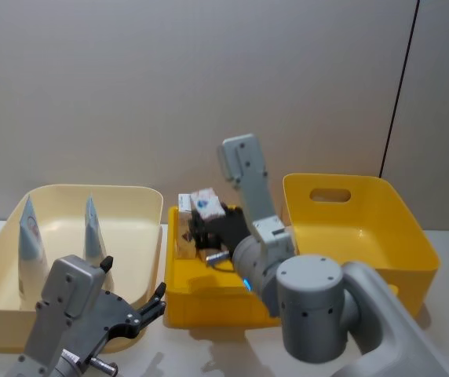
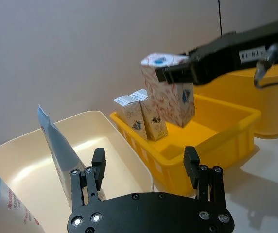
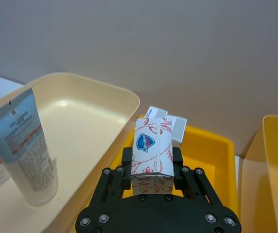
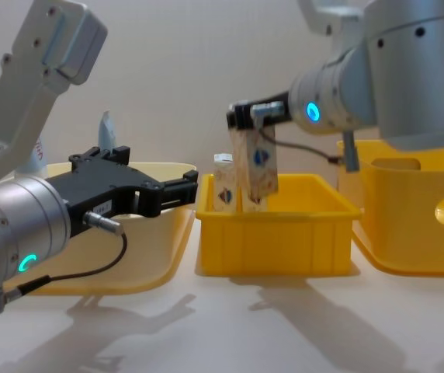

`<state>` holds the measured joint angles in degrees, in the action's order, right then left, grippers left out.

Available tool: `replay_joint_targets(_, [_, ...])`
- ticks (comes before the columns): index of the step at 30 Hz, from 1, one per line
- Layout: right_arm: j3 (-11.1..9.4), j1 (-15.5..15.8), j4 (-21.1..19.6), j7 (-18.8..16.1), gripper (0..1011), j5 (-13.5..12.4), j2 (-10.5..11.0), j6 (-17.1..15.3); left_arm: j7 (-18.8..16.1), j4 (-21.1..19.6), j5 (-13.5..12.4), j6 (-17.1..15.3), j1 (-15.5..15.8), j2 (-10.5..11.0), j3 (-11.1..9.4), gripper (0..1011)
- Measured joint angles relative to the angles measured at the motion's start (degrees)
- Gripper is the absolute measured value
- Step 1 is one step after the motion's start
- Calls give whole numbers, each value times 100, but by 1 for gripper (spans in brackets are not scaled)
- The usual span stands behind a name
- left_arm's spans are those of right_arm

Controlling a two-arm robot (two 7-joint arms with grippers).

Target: Bimanual collaborative sorting of washing and personal care products

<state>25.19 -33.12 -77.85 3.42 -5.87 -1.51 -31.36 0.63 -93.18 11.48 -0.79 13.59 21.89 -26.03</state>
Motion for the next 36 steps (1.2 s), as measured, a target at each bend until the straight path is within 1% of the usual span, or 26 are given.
replay_joint_targets(3, [-35, -48, -116, -40, 454, 33, 50, 159, 0, 0, 0, 0, 0, 0, 0, 1000])
replay_joint_targets(6, [-66, -86, -204, -51, 453, 55, 88, 239, 0, 0, 0, 0, 0, 0, 0, 1001])
replay_joint_targets(9, [-132, -156, -341, -57, 453, 111, 173, 352, 0, 0, 0, 0, 0, 0, 1, 1001])
replay_joint_targets(10, [-132, -156, -341, -57, 453, 111, 173, 352, 0, 0, 0, 0, 0, 0, 1, 1001])
replay_joint_targets(13, [-221, -215, -497, -51, 454, 192, 280, 435, 0, 0, 0, 0, 0, 0, 0, 1001])
replay_joint_targets(17, [-298, -249, -608, -25, 453, 261, 391, 469, 0, 0, 0, 0, 0, 0, 0, 1000])
replay_joint_targets(19, [-393, -267, -711, 18, 453, 334, 511, 472, 0, 0, 0, 0, 0, 0, 0, 1001])
replay_joint_targets(23, [-521, -271, -804, 67, 453, 410, 660, 458, 0, 0, 0, 0, 0, 0, 1, 1001])
replay_joint_targets(29, [-736, -214, -867, 119, 453, 488, 875, 318, 0, 0, 0, 0, 0, 0, 0, 1000])
replay_joint_targets(32, [-796, -192, -858, 121, 453, 494, 922, 266, 0, 0, 0, 0, 0, 0, 0, 1000])
replay_joint_targets(36, [-904, -155, -740, 99, 453, 486, 974, 174, 0, 0, 0, 0, 0, 0, 0, 1000])
